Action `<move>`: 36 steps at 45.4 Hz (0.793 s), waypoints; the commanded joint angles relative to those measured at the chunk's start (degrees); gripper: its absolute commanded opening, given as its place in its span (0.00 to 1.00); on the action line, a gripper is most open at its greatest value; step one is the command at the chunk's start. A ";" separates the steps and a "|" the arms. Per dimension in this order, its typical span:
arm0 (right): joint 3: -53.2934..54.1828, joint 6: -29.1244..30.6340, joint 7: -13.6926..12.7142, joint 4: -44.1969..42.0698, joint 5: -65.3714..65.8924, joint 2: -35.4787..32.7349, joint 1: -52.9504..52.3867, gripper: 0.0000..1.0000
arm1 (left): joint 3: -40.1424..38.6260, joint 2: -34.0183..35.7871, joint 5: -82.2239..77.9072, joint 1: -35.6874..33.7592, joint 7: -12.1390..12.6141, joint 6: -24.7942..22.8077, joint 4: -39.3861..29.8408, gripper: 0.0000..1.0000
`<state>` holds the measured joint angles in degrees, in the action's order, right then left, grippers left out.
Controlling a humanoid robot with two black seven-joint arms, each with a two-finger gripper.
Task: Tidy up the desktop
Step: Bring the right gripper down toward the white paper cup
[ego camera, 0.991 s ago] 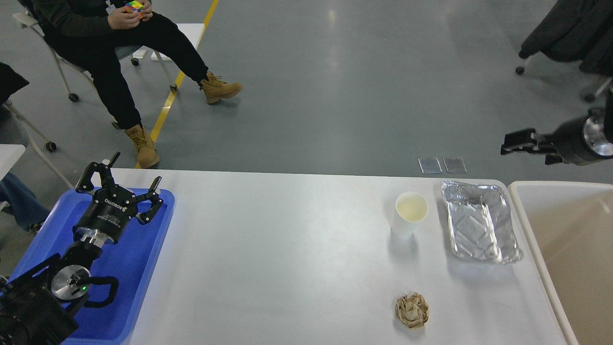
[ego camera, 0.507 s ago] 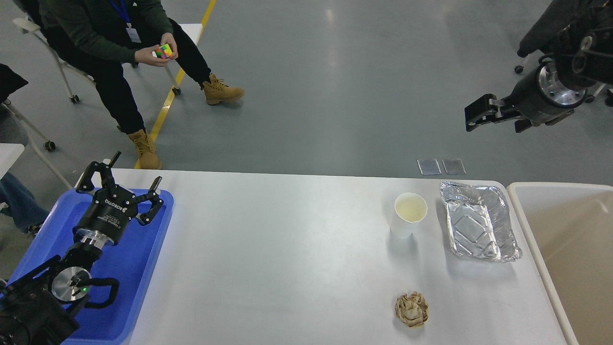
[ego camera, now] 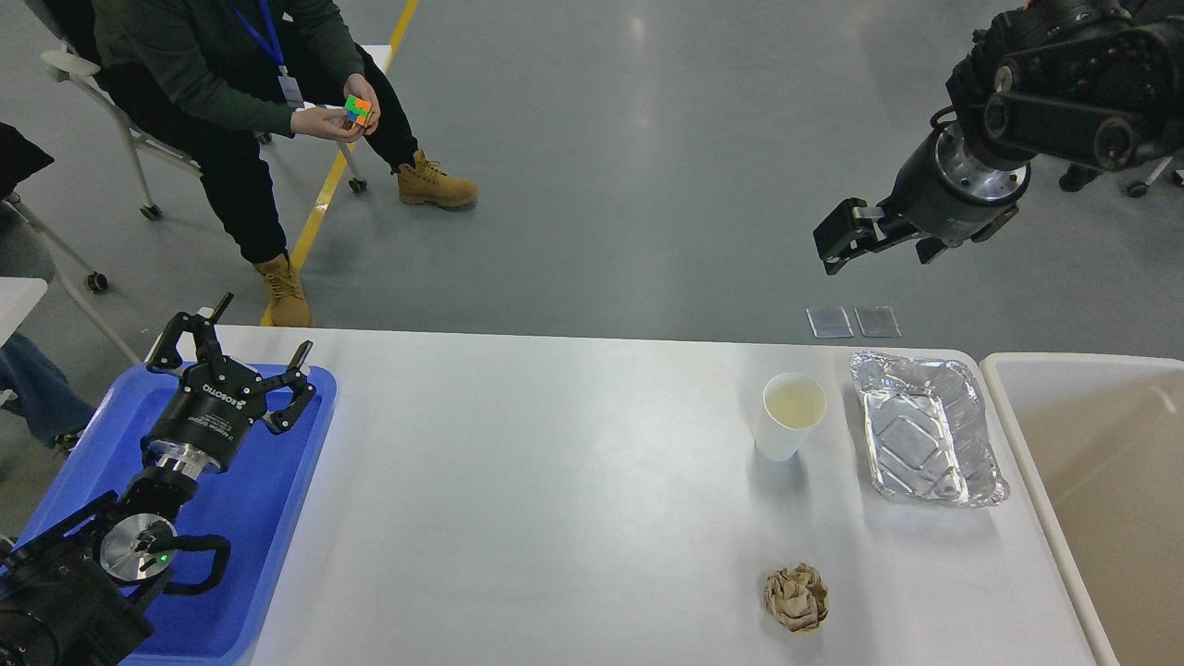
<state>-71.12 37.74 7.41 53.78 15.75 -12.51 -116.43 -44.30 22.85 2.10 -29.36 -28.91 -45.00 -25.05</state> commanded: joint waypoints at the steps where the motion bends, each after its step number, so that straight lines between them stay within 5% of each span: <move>1: -5.34 -0.21 -2.93 2.90 -9.77 2.13 0.32 0.99 | 0.00 0.00 0.01 0.00 -0.09 0.00 0.00 0.99; 36: -5.26 -9.26 -2.93 5.19 -10.74 3.36 6.82 0.99 | -0.09 0.00 0.01 0.00 0.00 0.00 0.00 0.99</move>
<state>-76.84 32.66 4.57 59.47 5.83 -9.43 -113.55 -44.36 22.85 2.11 -29.36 -28.92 -45.00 -25.05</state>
